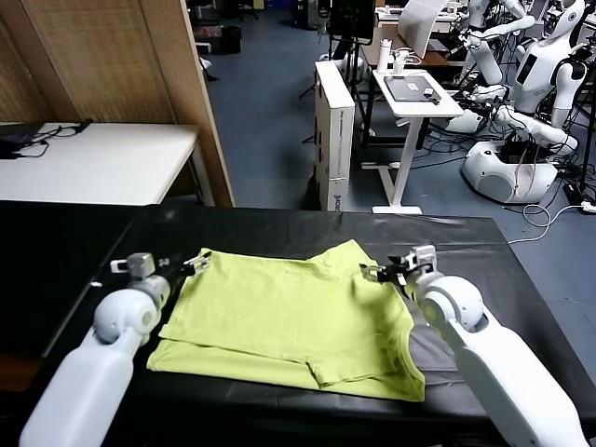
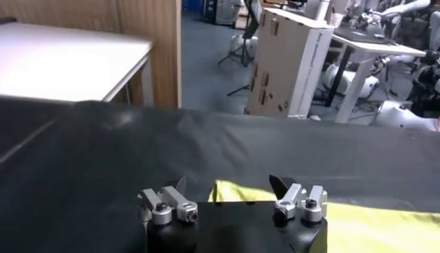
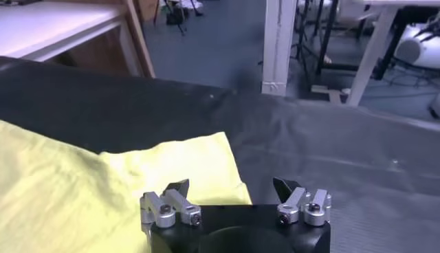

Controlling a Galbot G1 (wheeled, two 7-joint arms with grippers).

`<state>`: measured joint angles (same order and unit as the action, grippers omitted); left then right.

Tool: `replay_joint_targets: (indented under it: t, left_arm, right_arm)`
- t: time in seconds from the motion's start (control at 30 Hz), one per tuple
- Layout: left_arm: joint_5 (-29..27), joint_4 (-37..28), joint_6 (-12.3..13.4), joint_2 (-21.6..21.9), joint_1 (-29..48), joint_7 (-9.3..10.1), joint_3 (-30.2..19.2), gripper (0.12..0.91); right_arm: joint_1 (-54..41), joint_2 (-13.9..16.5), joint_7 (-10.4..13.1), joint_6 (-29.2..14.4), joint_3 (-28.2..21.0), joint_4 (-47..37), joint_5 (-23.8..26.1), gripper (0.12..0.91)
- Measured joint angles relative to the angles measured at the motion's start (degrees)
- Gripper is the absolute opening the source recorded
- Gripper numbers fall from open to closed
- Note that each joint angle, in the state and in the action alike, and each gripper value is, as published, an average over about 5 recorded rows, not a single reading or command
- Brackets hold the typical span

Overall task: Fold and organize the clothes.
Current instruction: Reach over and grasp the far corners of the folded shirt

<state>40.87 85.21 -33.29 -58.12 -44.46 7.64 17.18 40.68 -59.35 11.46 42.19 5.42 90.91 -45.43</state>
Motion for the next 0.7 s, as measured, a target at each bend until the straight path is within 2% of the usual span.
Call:
replay_joint_targets:
  t: [0.43,0.7]
  left_arm:
    - [-0.98,-3.38,-0.17,-0.34,2.22,-0.64,-2.02,0.907]
    - [-0.61,-3.72,-0.48,0.33,2.37,-3.09,-2.67,0.899]
  right_arm:
    - [-3.19,-1.67,0.32,0.00,-2.23,-2.76,0.16,0.901]
    - [-4.36,-2.16,0.13,0.00,-2.90,-4.61,0.80,0.887]
